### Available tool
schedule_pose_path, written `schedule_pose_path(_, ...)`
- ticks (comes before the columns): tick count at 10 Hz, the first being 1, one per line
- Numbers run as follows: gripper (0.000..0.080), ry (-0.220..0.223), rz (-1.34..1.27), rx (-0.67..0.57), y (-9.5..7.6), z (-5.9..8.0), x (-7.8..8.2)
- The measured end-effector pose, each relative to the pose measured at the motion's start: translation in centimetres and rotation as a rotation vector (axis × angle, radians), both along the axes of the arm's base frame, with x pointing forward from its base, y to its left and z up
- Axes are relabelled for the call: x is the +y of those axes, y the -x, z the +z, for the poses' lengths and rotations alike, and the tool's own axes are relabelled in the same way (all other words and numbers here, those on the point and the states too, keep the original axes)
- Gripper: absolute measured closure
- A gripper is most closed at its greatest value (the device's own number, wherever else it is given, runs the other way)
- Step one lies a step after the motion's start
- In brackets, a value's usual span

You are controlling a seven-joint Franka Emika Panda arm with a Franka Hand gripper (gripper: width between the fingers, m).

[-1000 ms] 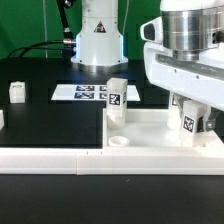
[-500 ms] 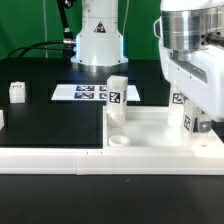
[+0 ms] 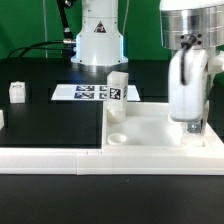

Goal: Assemble square table

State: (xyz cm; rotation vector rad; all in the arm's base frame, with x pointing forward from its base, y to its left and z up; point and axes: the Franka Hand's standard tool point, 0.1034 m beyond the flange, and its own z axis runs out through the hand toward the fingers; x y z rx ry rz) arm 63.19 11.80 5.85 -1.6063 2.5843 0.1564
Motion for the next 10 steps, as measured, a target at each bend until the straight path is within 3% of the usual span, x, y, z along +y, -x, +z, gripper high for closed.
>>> schedule_pose_path(5,0.0509,0.021,0.041,-0.016,0.22,-0.09,-0.05)
schedule_pose_path(7,0.0286,0.02,0.042,-0.014,0.27,-0.15,-0.02)
schedule_pose_path(8,0.0286,0.021,0.042,-0.014,0.27,-0.16,-0.01)
schedule_pose_path(9,0.0181,0.02,0.042,-0.014,0.28,-0.17,-0.01)
schedule_pose_path(10,0.0156,0.02,0.044,-0.015,0.25,-0.1,0.01)
